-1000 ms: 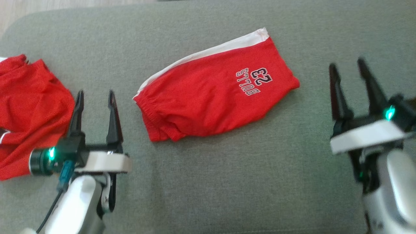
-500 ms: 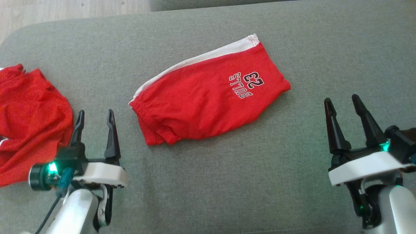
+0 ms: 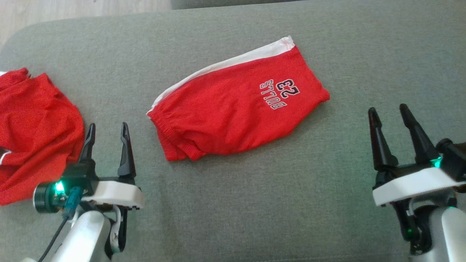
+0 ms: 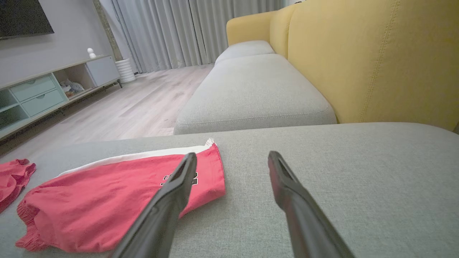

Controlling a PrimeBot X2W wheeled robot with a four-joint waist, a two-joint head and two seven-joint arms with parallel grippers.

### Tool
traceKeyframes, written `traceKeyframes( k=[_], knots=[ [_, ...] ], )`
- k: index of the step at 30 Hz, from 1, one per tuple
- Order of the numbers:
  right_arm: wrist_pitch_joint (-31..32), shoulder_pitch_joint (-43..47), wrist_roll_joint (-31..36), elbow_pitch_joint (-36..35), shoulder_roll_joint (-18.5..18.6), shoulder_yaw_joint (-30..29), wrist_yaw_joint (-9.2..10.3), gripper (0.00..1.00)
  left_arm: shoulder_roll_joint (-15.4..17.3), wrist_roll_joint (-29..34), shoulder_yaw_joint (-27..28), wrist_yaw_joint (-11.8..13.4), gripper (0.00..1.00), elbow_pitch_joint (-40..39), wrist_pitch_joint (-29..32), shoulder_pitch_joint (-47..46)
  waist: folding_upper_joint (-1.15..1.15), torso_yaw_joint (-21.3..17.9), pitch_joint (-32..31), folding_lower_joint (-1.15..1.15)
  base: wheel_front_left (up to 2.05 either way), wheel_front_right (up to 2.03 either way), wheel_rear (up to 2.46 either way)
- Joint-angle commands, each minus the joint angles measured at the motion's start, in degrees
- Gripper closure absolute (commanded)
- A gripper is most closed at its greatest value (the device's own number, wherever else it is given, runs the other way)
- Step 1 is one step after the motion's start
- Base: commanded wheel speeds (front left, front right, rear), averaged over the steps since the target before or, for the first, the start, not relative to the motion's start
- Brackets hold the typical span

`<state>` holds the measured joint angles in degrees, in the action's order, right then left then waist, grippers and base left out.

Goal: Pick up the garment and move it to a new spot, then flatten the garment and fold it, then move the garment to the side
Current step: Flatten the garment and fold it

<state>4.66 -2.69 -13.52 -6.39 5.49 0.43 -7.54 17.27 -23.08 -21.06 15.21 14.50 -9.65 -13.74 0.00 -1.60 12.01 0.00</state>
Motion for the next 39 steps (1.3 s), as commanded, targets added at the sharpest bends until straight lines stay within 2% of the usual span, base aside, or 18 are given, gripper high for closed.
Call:
traceKeyframes(
  k=[1,7,17,18,22,26,27,28,29,33,39],
  knots=[
    [0.5,-0.9,0.0,-1.5,1.0,0.5,0.05,0.0,1.3,-0.1,1.7,0.4,0.0,-1.9,-0.6,-2.4,0.0,0.6,0.4,0.0,0.0,0.0,0.0],
    [2.4,-5.0,-2.5,5.6,5.4,-0.4,0.05,0.0,-0.1,0.9,0.2,0.4,0.0,-3.0,-1.8,-4.5,0.0,4.5,3.2,0.0,0.0,0.0,0.0],
    [6.7,-18.8,-8.4,22.3,13.3,6.1,0.05,0.0,-4.3,1.3,-0.9,-0.2,0.0,-3.3,-4.6,-7.3,0.0,12.5,7.4,0.0,0.0,0.0,0.0],
    [6.7,-18.8,-8.4,22.3,13.3,6.1,0.05,0.0,-4.3,1.3,-0.9,-0.2,0.0,-3.3,-4.6,-7.3,0.0,12.5,7.4,0.0,0.0,0.0,0.0],
    [10.8,-23.0,-9.3,29.6,15.0,8.1,0.05,0.0,-5.6,1.4,-0.9,-0.9,0.0,-2.3,-5.1,-7.7,0.0,14.4,7.7,0.0,0.0,0.0,0.0],
    [16.8,-25.3,-10.9,34.8,15.3,10.3,0.05,0.0,-6.4,1.4,-0.7,-1.4,0.0,-1.2,-5.2,-7.6,0.0,15.0,7.3,0.0,0.0,0.0,0.0],
    [18.2,-25.7,-11.2,35.3,15.4,11.1,0.05,0.07,-6.4,1.5,-0.6,-1.5,0.0,-1.0,-5.3,-7.6,0.0,15.1,7.2,0.0,0.0,0.0,0.0],
    [19.2,-26.1,-11.9,35.5,15.4,11.6,0.05,0.59,-6.5,1.5,-0.4,-1.6,0.0,-0.8,-5.3,-7.6,0.0,15.0,7.1,0.0,0.0,0.0,0.0],
    [20.3,-26.3,-12.4,35.7,15.3,11.8,0.05,1.0,-6.6,1.5,-0.2,-1.6,0.0,-0.6,-5.3,-7.5,0.0,14.9,7.0,0.0,0.0,0.0,0.0],
    [21.3,-26.8,-13.5,34.6,15.2,12.6,0.05,1.0,-6.9,1.9,0.7,-1.7,0.0,-0.7,-5.3,-7.4,0.0,14.1,6.6,0.0,0.0,0.0,0.0],
    [17.5,-23.6,-13.9,30.6,13.5,9.9,0.05,1.0,-7.2,2.4,2.0,-2.1,0.0,-0.8,-5.3,-6.4,0.0,12.1,5.4,0.0,0.0,0.0,0.0]
  ],
)
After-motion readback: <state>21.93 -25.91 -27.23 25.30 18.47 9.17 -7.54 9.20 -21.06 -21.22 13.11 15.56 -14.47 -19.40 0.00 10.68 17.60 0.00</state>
